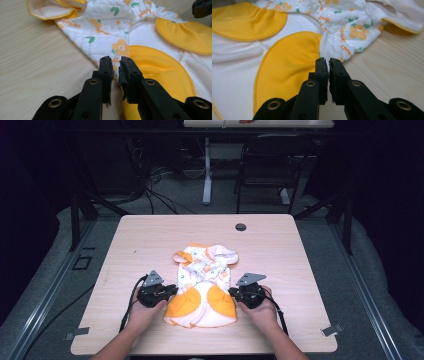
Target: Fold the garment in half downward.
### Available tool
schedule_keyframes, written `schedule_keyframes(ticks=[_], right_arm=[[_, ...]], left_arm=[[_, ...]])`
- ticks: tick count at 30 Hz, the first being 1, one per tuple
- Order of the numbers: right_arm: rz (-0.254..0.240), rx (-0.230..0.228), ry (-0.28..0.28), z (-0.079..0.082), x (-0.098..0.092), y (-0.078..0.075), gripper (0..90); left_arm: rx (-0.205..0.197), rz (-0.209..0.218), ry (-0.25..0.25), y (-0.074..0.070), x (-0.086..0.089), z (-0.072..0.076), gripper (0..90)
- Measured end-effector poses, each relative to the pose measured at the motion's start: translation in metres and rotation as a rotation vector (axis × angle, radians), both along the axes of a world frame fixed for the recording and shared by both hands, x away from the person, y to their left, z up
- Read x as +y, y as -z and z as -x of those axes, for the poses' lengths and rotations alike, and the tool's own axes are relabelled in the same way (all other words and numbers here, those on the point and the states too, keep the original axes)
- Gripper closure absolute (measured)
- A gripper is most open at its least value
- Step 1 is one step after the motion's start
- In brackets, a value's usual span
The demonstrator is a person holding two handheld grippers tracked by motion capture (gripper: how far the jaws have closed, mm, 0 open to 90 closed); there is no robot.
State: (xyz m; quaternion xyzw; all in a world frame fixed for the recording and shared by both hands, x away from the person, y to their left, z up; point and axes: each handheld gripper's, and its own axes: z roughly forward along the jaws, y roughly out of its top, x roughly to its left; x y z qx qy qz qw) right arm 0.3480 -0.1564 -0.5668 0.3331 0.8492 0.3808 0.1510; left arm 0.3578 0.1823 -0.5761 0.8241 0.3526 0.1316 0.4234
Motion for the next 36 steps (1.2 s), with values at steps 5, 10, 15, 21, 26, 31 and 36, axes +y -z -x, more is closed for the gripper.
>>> schedule_keyframes(ticks=[5, 10, 15, 21, 26, 31, 36], right_arm=[[0.023, 0.015, -0.035, -0.002, 0.013, 0.007, 85.1], [0.041, 0.027, -0.058, -0.001, 0.015, 0.010, 87.6], [0.068, 0.031, -0.093, 0.003, 0.016, 0.009, 88.9], [0.049, 0.058, -0.114, 0.008, 0.014, 0.010, 89.1], [0.056, 0.060, -0.134, 0.014, 0.016, 0.009, 89.1], [0.079, 0.063, -0.158, 0.022, 0.018, 0.007, 89.2], [0.079, 0.076, -0.170, 0.024, 0.017, 0.007, 89.3]], left_arm=[[-0.006, -0.060, 0.041, 0.005, -0.009, 0.003, 81.2], [0.003, -0.086, 0.060, 0.006, -0.009, 0.007, 81.7], [-0.001, -0.106, 0.077, 0.006, -0.010, 0.015, 81.8], [0.020, -0.110, 0.102, 0.005, -0.007, 0.025, 81.6], [0.024, -0.130, 0.115, 0.003, -0.007, 0.030, 81.5], [0.035, -0.130, 0.124, 0.003, -0.006, 0.035, 81.4], [0.045, -0.124, 0.126, 0.003, -0.005, 0.039, 81.4]])
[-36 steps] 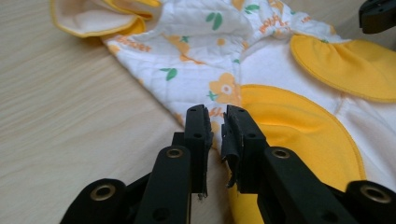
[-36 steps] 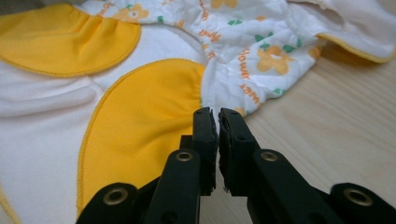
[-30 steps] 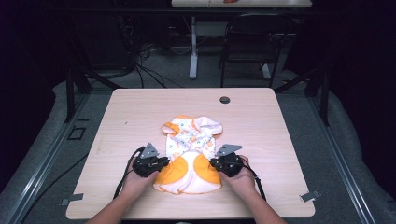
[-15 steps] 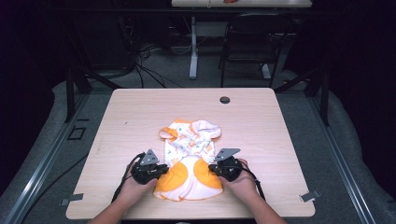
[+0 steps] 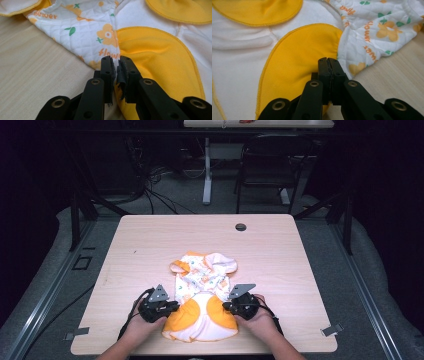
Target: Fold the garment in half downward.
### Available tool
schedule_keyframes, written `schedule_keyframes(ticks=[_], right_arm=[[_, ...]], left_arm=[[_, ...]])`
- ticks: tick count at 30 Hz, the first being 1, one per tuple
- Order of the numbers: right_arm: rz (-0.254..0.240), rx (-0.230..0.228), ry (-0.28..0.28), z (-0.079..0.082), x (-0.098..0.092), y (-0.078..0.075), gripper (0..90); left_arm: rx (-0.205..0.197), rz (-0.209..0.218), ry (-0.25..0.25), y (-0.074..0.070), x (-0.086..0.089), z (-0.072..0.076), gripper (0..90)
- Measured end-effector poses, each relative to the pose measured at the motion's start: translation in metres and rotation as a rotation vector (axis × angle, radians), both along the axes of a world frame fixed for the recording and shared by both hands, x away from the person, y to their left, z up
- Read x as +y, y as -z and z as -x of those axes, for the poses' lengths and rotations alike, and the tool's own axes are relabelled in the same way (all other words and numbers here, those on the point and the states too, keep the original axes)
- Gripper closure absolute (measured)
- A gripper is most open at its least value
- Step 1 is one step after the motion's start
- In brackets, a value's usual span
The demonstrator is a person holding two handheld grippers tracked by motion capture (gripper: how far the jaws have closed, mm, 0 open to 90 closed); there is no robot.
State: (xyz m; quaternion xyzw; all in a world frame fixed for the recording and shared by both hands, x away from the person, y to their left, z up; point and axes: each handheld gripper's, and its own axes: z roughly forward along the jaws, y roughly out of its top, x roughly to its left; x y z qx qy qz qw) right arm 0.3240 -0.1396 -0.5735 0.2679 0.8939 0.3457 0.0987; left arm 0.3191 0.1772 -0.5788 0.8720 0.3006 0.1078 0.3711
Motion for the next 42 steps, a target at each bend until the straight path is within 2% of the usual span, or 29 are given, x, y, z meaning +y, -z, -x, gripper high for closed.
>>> schedule_keyframes(ticks=[11, 16, 17, 19, 22, 25, 30, 31, 36, 37, 42], right_arm=[[0.009, 0.065, -0.064, 0.006, -0.001, -0.003, 89.7], [-0.009, 0.081, -0.056, 0.004, -0.003, -0.004, 88.6], [-0.028, 0.068, -0.046, 0.003, -0.004, -0.004, 87.9], [-0.041, 0.058, -0.036, 0.002, -0.006, -0.007, 87.2], [-0.056, 0.053, -0.031, 0.000, -0.008, -0.009, 87.0], [-0.073, 0.055, -0.019, -0.003, -0.011, -0.012, 85.9], [-0.082, 0.040, -0.011, -0.006, -0.012, -0.017, 85.1], [-0.076, 0.036, -0.006, -0.009, -0.013, -0.019, 84.8], [-0.068, 0.036, 0.005, -0.020, -0.012, -0.026, 83.5], [-0.072, 0.034, 0.008, -0.022, -0.011, -0.028, 83.1], [-0.059, 0.030, 0.011, -0.035, -0.009, -0.037, 81.1]], left_arm=[[0.016, -0.001, 0.021, -0.001, 0.002, 0.013, 81.4], [0.041, 0.027, 0.019, -0.002, 0.004, 0.011, 80.1], [0.038, 0.047, 0.009, -0.003, 0.007, 0.009, 78.7], [0.038, 0.063, -0.001, -0.005, 0.009, 0.006, 78.3], [0.026, 0.070, -0.018, -0.007, 0.012, 0.003, 78.2], [0.042, 0.109, -0.038, -0.009, 0.017, -0.002, 77.4], [0.028, 0.106, -0.052, -0.013, 0.020, -0.007, 75.7], [0.028, 0.117, -0.065, -0.015, 0.021, -0.013, 75.3], [0.016, 0.123, -0.074, -0.020, 0.020, -0.023, 71.5], [0.005, 0.101, -0.078, -0.023, 0.019, -0.030, 70.6], [0.008, 0.105, -0.081, -0.027, 0.017, -0.044, 68.7]])
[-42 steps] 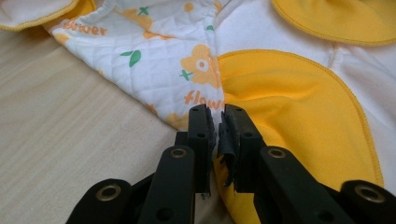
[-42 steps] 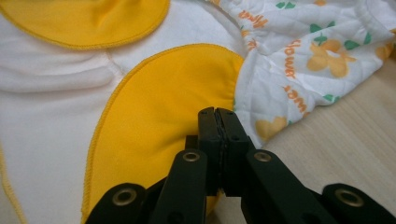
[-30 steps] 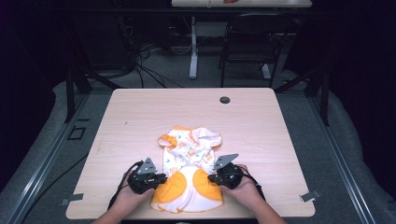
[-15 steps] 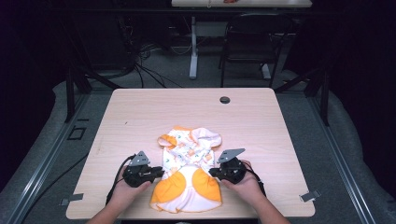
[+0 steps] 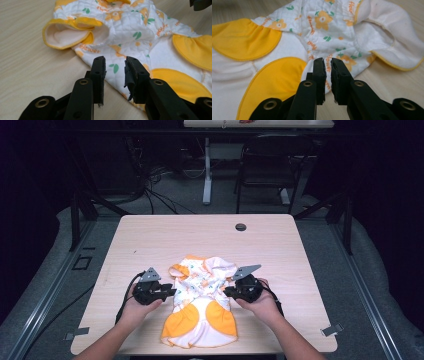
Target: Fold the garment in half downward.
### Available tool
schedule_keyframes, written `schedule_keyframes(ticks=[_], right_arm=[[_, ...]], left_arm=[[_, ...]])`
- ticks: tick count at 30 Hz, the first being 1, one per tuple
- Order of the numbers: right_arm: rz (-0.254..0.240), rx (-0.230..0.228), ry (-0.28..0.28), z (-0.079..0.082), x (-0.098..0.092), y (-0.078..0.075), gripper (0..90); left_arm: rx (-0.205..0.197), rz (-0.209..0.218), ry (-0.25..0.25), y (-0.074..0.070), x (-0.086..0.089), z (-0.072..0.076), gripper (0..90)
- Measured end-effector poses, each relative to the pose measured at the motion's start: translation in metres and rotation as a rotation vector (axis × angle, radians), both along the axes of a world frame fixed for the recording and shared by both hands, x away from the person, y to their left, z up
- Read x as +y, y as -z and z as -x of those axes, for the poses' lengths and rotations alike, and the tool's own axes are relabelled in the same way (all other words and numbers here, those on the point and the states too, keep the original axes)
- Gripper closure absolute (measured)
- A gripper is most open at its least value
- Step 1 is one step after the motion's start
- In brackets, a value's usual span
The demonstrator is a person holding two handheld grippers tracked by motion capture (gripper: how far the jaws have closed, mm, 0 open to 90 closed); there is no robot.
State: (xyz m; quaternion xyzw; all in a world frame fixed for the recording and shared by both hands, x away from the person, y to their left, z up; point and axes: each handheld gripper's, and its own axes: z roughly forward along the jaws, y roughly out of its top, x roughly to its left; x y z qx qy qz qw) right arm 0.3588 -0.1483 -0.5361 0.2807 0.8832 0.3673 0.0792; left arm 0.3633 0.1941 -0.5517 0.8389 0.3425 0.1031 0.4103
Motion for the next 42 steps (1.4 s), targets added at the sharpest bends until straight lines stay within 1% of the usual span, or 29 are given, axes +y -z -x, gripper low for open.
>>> schedule_keyframes(ticks=[2, 3, 4, 8, 9, 10, 13, 14, 15, 16, 18, 19, 22, 23, 24, 25, 26, 27, 29, 30, 31, 32, 33, 37, 38, 39, 40, 41, 42], right_arm=[[0.013, -0.008, -0.003, -0.007, 0.002, -0.005, 80.0], [0.026, -0.011, 0.003, -0.013, 0.004, -0.009, 78.9], [0.026, -0.011, 0.003, -0.013, 0.004, -0.009, 78.9], [0.039, -0.007, 0.011, -0.027, 0.006, -0.013, 77.7], [0.031, -0.007, 0.027, -0.033, 0.007, -0.014, 77.4], [0.031, -0.007, 0.027, -0.033, 0.007, -0.014, 77.4], [0.050, -0.020, 0.040, -0.043, 0.007, -0.015, 77.4], [0.053, -0.018, 0.045, -0.045, 0.007, -0.015, 77.4], [0.064, -0.020, 0.055, -0.050, 0.008, -0.015, 77.5], [0.070, -0.019, 0.053, -0.053, 0.008, -0.016, 77.5], [0.076, -0.025, 0.058, -0.057, 0.008, -0.018, 77.7], [0.076, -0.025, 0.058, -0.057, 0.008, -0.018, 77.7], [0.088, -0.026, 0.055, -0.065, 0.010, -0.020, 77.6], [0.078, -0.028, 0.059, -0.071, 0.010, -0.021, 77.3], [0.078, -0.028, 0.059, -0.071, 0.010, -0.021, 77.3], [0.079, -0.029, 0.062, -0.076, 0.011, -0.022, 77.3], [0.079, -0.029, 0.062, -0.076, 0.011, -0.022, 77.3], [0.073, -0.023, 0.066, -0.081, 0.011, -0.023, 77.2], [0.072, -0.027, 0.066, -0.084, 0.012, -0.023, 77.2], [0.057, -0.023, 0.075, -0.086, 0.012, -0.022, 77.2], [0.067, -0.021, 0.079, -0.091, 0.014, -0.020, 77.3], [0.067, -0.021, 0.079, -0.091, 0.014, -0.020, 77.3], [0.078, -0.020, 0.084, -0.095, 0.016, -0.017, 77.3], [0.084, -0.019, 0.097, -0.102, 0.019, -0.013, 77.3], [0.084, -0.019, 0.097, -0.102, 0.019, -0.013, 77.3], [0.089, -0.020, 0.108, -0.106, 0.021, -0.011, 77.0], [0.089, -0.020, 0.108, -0.106, 0.021, -0.011, 77.0], [0.088, -0.021, 0.120, -0.109, 0.023, -0.009, 76.6], [0.088, -0.021, 0.120, -0.109, 0.023, -0.009, 76.6]], left_arm=[[-0.003, 0.007, -0.001, -0.004, -0.002, -0.008, 68.5], [-0.008, 0.008, -0.005, -0.007, -0.004, -0.014, 68.0], [-0.008, 0.008, -0.005, -0.007, -0.004, -0.014, 67.7], [-0.007, 0.005, -0.008, -0.011, -0.009, -0.027, 67.1], [-0.004, -0.002, 0.002, -0.013, -0.011, -0.033, 67.9], [-0.004, -0.002, 0.002, -0.013, -0.011, -0.033, 68.7], [-0.007, -0.007, 0.005, -0.014, -0.014, -0.041, 70.8], [-0.006, -0.015, 0.007, -0.014, -0.014, -0.043, 70.9], [-0.009, -0.016, 0.000, -0.016, -0.016, -0.049, 71.0], [-0.006, -0.011, -0.005, -0.016, -0.016, -0.052, 71.2], [-0.007, -0.006, -0.007, -0.017, -0.017, -0.054, 71.2], [-0.005, -0.008, -0.009, -0.018, -0.017, -0.058, 71.2], [-0.004, -0.008, -0.019, -0.021, -0.018, -0.066, 70.6], [-0.014, -0.019, -0.022, -0.023, -0.020, -0.070, 70.4], [-0.014, -0.019, -0.022, -0.023, -0.020, -0.070, 70.1], [-0.018, -0.027, -0.031, -0.024, -0.022, -0.076, 70.1], [-0.018, -0.027, -0.031, -0.024, -0.022, -0.076, 70.0], [-0.016, -0.030, -0.029, -0.024, -0.023, -0.078, 69.9], [-0.013, -0.027, -0.034, -0.024, -0.025, -0.084, 69.8], [-0.009, -0.019, -0.040, -0.024, -0.025, -0.086, 69.7], [-0.005, -0.012, -0.048, -0.024, -0.026, -0.091, 69.9], [-0.005, -0.012, -0.048, -0.024, -0.026, -0.091, 70.4], [-0.005, -0.018, -0.048, -0.024, -0.027, -0.092, 70.7], [0.000, -0.026, -0.067, -0.020, -0.029, -0.101, 70.9], [0.000, -0.026, -0.067, -0.020, -0.029, -0.101, 70.8], [0.009, -0.029, -0.076, -0.016, -0.029, -0.105, 70.5], [0.009, -0.029, -0.076, -0.016, -0.029, -0.105, 70.3], [0.006, -0.033, -0.090, -0.012, -0.030, -0.108, 70.0], [0.006, -0.033, -0.090, -0.012, -0.030, -0.108, 69.5]])
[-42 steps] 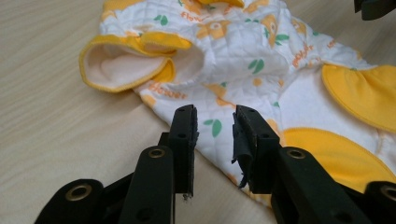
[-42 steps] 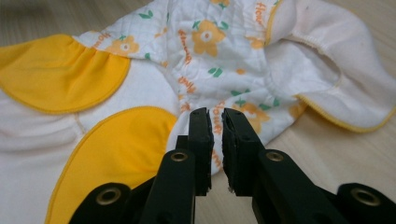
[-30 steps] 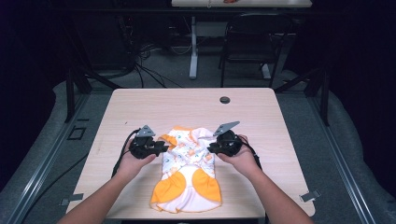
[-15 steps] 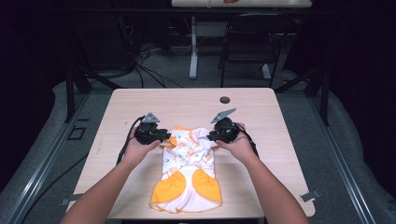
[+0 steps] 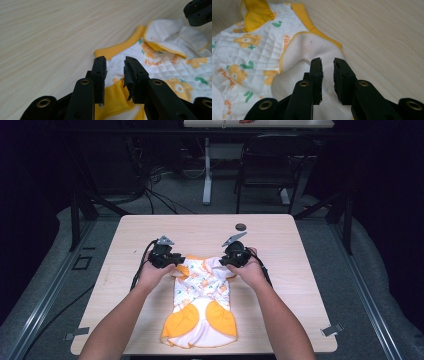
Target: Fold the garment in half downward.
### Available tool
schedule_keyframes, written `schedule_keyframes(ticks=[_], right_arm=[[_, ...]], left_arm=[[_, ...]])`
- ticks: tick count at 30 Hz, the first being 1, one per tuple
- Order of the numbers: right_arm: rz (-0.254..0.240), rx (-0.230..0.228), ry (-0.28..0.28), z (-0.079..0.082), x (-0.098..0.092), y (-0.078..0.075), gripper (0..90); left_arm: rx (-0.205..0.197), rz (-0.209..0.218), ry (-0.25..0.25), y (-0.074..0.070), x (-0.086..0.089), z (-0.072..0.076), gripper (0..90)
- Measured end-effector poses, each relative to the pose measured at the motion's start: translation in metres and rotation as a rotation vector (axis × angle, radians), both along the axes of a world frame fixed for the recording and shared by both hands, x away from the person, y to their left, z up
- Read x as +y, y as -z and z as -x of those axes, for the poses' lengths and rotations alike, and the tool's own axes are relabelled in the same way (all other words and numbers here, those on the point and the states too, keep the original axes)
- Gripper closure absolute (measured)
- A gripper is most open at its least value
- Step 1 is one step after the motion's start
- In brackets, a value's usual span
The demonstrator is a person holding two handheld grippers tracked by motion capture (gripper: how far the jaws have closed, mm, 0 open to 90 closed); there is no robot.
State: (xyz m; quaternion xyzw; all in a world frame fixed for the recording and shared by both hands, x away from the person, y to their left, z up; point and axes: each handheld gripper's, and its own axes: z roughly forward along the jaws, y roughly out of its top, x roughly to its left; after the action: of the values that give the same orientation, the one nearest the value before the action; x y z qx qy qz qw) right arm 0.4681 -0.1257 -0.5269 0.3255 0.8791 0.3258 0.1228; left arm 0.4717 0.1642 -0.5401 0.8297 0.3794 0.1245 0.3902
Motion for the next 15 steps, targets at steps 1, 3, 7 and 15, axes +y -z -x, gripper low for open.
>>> schedule_keyframes(ticks=[1, 3, 7, 15], right_arm=[[-0.007, 0.001, 0.009, -0.002, 0.000, 0.001, 76.5], [0.003, 0.007, 0.027, -0.007, 0.003, 0.006, 75.3], [0.017, 0.004, 0.055, -0.013, 0.005, 0.012, 73.2], [0.028, 0.015, 0.093, -0.023, 0.007, 0.023, 70.2]], left_arm=[[0.010, -0.007, -0.004, 0.004, 0.000, -0.002, 69.5], [0.018, -0.024, -0.006, 0.010, 0.000, -0.006, 68.6], [0.018, -0.019, -0.035, 0.017, 0.001, -0.011, 68.0], [0.033, -0.029, -0.043, 0.026, 0.002, -0.016, 66.2]])
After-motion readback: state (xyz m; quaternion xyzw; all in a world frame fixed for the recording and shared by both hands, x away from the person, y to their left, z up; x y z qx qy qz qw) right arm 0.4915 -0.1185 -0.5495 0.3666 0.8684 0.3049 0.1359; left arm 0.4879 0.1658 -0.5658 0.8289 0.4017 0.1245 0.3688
